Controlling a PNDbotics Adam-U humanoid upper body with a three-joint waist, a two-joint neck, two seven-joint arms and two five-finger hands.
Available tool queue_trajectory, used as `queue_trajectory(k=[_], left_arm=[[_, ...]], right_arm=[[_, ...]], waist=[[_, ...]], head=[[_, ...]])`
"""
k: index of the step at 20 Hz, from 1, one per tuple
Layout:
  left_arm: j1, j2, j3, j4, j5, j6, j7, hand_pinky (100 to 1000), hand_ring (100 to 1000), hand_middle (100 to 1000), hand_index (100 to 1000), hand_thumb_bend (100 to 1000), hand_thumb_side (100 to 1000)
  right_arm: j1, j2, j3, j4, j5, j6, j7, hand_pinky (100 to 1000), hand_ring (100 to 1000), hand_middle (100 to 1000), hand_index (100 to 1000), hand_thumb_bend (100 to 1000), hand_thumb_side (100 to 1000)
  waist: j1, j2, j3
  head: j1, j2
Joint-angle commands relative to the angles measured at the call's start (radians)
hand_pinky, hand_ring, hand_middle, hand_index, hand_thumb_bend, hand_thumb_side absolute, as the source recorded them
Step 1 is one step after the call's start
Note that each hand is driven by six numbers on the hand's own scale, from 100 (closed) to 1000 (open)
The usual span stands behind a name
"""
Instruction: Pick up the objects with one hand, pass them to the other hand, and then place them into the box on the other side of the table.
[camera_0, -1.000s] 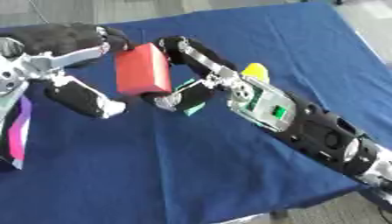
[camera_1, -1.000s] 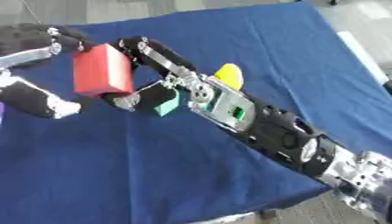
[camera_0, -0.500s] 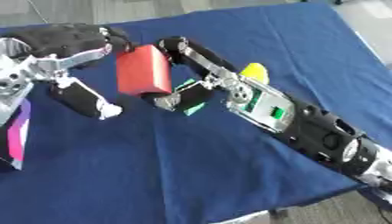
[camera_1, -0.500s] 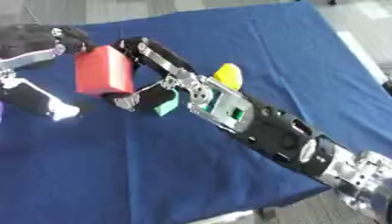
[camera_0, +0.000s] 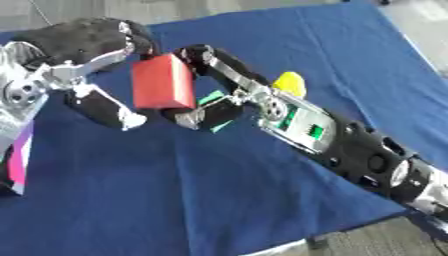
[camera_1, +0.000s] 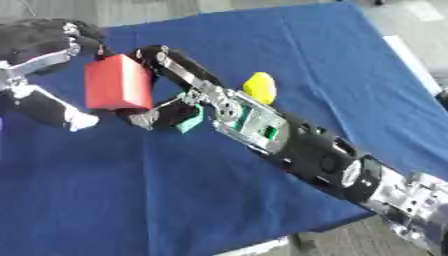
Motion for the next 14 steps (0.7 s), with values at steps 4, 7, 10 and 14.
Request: queue_trajectory(k=[4, 7, 10, 14], left_arm=[[0.003, -0.042, -0.042, 0.048, -0.018, 0.011, 0.043, 1000, 911, 545, 692, 283, 287], [0.004, -0.043, -0.042, 0.053, -0.014, 0.021, 0.063, 1000, 843, 526, 678, 238, 272], [0.006, -0.044, -0.042, 0.058, -0.002, 0.034, 0.075, 1000, 751, 486, 641, 190, 260], [0.008, -0.045, -0.041, 0.063, 0.013, 0.047, 0.083, 1000, 673, 467, 599, 139, 252]], right_arm=[[-0.049, 0.013, -0.004, -0.067, 0.003, -0.044, 0.001, 550, 560, 537, 735, 100, 100], [-0.05, 0.014, -0.004, -0.067, 0.002, -0.044, 0.001, 550, 559, 537, 734, 100, 100], [-0.05, 0.013, -0.005, -0.067, 0.005, -0.047, 0.0, 550, 559, 537, 733, 100, 100], [-0.049, 0.013, -0.004, -0.067, 0.008, -0.049, -0.001, 552, 560, 539, 729, 100, 100]], waist=[[0.006, -0.006, -0.003], [0.007, -0.006, -0.003], [0.007, -0.006, -0.003], [0.007, -0.008, -0.004]], head=[[0.005, -0.002], [0.007, -0.002], [0.009, -0.002], [0.009, -0.002]])
